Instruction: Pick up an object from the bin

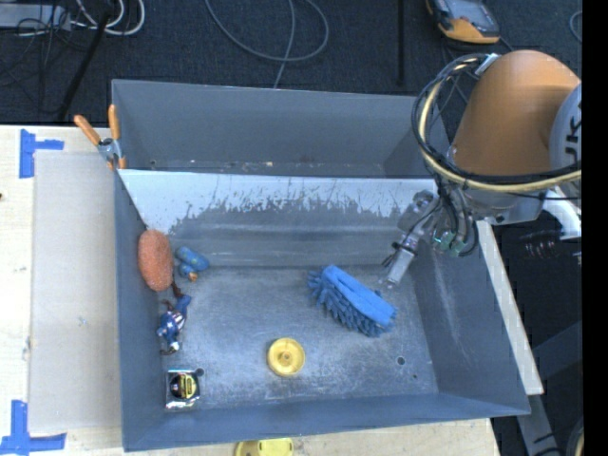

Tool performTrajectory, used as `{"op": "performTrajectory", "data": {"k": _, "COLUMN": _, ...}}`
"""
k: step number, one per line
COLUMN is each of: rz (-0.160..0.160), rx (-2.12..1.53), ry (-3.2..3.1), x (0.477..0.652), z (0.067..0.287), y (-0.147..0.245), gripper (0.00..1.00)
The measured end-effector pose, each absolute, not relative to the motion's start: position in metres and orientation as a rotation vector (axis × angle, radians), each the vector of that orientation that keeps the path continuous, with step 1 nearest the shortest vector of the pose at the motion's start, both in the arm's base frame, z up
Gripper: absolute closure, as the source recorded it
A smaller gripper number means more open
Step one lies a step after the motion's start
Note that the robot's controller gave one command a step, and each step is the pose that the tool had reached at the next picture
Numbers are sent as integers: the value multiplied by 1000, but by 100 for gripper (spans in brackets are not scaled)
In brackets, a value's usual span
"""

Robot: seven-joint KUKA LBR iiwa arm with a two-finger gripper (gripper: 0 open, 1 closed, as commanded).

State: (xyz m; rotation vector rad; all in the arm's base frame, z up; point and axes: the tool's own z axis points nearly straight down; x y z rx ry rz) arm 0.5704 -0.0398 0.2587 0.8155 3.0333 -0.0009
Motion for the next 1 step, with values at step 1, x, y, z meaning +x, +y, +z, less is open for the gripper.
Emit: {"op": "performTrajectory", "data": {"k": 1, "rz": 1, "rx": 722, "ry": 3053, "x": 571, "z": 222, "y": -34, "gripper": 0}}
